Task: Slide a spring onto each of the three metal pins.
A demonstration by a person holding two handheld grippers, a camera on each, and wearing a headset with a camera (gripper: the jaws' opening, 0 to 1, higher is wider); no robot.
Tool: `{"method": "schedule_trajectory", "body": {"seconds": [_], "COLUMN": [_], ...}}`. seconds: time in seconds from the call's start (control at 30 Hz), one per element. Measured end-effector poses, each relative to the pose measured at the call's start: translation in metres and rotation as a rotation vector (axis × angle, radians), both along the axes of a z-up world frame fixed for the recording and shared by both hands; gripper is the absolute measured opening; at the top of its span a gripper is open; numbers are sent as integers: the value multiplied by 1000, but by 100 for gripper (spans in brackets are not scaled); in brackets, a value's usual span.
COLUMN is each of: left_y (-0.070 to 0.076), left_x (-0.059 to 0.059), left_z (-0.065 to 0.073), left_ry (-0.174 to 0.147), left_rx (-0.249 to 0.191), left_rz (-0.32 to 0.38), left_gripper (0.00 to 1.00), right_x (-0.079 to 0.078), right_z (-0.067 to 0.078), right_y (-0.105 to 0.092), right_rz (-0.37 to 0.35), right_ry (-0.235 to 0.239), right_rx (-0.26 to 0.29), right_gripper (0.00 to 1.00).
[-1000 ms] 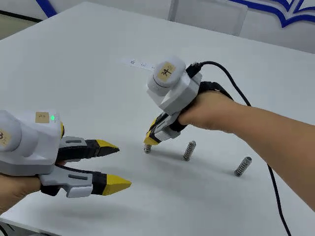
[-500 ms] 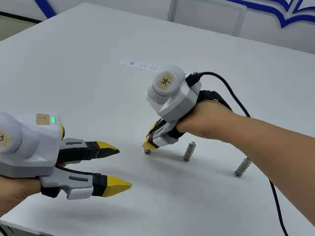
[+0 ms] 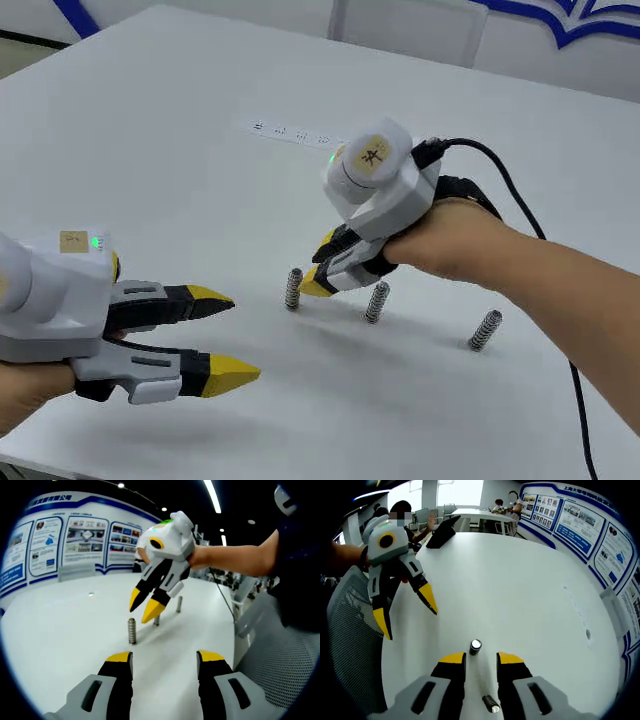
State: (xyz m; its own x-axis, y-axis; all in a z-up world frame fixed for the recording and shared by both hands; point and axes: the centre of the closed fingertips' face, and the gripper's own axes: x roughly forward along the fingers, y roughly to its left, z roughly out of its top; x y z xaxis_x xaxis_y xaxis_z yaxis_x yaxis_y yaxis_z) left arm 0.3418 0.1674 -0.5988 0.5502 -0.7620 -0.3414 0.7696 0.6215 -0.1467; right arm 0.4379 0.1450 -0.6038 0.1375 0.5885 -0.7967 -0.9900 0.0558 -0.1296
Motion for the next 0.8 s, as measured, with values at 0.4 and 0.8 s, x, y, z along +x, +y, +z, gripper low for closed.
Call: {"method": "schedule_trajectory", "body": {"seconds": [0.4, 0.8], "left_y": [-2, 0], "left_x": [1, 3], "left_z": [1, 3], "left_ry": [5, 5], "left_rx": [1, -2], "left_rz": [-3, 3], "left_gripper": [53, 54], "right_x": [12, 10], "right_z": [9, 15], "right_y": [-36, -72], "right_rz": [-92, -176], "right_ry": [-25, -37], "right_rx": [63, 102], "right_gripper": [31, 35]}}
